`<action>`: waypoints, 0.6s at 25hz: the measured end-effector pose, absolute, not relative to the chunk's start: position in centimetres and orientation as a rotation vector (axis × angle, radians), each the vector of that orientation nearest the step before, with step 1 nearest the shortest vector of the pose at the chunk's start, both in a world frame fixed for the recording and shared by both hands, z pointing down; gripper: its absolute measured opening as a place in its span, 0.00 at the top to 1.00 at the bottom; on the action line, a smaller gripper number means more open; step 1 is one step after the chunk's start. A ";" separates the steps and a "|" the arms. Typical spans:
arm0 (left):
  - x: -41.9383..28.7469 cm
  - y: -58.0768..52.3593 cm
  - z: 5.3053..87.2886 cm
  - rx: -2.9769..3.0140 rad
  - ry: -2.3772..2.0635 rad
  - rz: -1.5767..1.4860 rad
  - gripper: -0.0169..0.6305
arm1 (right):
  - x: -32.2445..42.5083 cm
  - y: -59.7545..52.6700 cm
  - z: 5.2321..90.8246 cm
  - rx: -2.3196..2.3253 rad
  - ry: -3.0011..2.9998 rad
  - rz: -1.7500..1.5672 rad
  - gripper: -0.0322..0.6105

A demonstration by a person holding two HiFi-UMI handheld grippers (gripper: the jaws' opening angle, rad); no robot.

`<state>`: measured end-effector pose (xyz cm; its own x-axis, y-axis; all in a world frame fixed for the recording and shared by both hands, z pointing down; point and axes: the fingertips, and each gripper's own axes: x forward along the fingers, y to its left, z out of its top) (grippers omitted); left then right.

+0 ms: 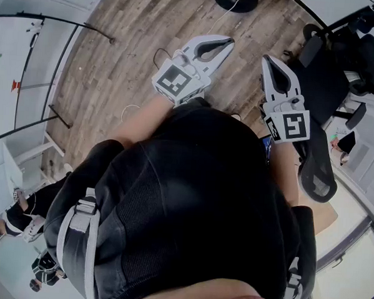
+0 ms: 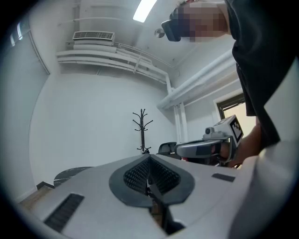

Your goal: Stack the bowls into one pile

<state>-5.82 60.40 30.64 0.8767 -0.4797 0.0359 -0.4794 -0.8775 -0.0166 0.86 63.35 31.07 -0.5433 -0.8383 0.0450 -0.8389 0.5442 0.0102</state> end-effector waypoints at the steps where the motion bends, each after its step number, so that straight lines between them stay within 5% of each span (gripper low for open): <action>1: -5.8 60.2 30.7 -3.038 0.776 -0.065 0.97 | 0.9 63.2 31.2 1.477 -2.720 0.020 0.96; 15: -7.4 58.5 31.5 -3.037 0.779 -0.091 0.97 | 0.2 61.4 32.1 1.515 -2.744 0.086 0.96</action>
<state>-7.36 58.47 31.52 0.8750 -0.4810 0.0547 -0.4807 -0.8766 -0.0196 0.15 61.40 32.07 -0.5332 -0.8454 0.0318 -0.8457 0.5317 -0.0449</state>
